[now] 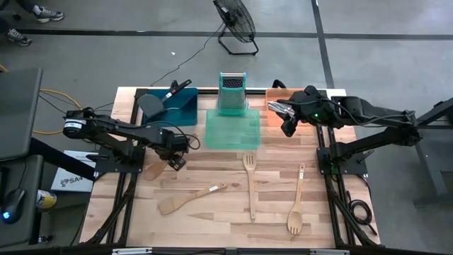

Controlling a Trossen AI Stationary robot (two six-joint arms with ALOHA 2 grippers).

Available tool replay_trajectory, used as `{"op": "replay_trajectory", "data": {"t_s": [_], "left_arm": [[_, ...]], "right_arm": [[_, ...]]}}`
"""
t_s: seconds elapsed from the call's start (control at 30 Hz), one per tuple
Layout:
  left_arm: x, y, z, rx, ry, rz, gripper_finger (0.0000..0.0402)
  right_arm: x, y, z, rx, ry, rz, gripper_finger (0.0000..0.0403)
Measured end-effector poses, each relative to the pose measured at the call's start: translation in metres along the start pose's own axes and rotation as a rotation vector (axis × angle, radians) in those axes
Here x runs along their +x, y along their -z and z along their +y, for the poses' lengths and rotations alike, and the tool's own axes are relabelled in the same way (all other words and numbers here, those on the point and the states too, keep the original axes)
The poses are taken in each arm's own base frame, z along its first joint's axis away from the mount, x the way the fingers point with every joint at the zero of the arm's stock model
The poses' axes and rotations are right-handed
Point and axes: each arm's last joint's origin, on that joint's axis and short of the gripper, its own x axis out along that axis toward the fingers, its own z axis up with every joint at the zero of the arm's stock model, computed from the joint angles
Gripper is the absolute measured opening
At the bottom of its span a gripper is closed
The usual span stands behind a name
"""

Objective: Pick & Place Kitchen Items
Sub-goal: Put the wooden spoon into the green bin

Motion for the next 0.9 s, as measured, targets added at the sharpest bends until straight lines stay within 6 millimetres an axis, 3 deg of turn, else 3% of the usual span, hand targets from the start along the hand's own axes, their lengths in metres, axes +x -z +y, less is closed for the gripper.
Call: {"op": "replay_trajectory", "data": {"t_s": [0.47, 0.9], "left_arm": [[0.0008, 0.0009, 0.0007, -0.018, -0.004, 0.012, 0.0068], [0.0011, 0.0017, 0.0002, -0.018, 0.016, 0.037, 0.0067]], "right_arm": [[0.0, 0.0, 0.0, 0.0, 0.0, 0.0, 0.0238], [-0.0001, 0.0005, 0.0013, 0.0, -0.048, 0.017, 0.0238]]}}
